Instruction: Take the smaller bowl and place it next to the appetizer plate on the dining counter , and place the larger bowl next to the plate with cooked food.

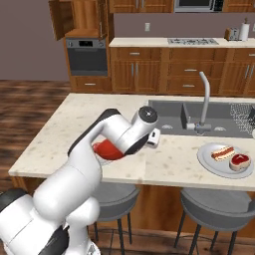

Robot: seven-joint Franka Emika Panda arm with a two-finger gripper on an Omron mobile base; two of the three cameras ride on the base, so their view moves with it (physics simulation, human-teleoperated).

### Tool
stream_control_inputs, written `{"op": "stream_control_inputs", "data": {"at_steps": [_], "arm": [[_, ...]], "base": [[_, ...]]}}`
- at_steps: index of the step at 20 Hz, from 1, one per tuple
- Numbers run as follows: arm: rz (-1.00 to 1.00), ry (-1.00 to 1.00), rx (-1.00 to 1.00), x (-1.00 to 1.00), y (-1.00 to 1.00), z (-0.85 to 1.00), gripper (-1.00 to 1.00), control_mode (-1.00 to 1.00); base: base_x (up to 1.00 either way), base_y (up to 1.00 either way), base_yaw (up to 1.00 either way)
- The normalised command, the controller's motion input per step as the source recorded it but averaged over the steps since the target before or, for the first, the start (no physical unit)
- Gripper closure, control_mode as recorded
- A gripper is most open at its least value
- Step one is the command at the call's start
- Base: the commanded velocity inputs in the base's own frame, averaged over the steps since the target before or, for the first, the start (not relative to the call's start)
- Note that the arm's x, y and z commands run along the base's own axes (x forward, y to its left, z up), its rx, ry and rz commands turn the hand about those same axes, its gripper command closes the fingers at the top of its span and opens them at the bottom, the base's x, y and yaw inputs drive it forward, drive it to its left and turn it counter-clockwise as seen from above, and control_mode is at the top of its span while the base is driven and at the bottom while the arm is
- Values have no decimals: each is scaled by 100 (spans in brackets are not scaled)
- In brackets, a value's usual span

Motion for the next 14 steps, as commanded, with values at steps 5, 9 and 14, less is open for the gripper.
{"op": "stream_control_inputs", "data": {"at_steps": [5,9,14], "arm": [[-3,3,0,29,-32,-35,100,-100],[-2,3,0,34,-23,-28,100,-100],[0,1,0,41,-1,-23,100,-100]], "base": [[0,0,0],[0,0,0],[0,0,0]]}}
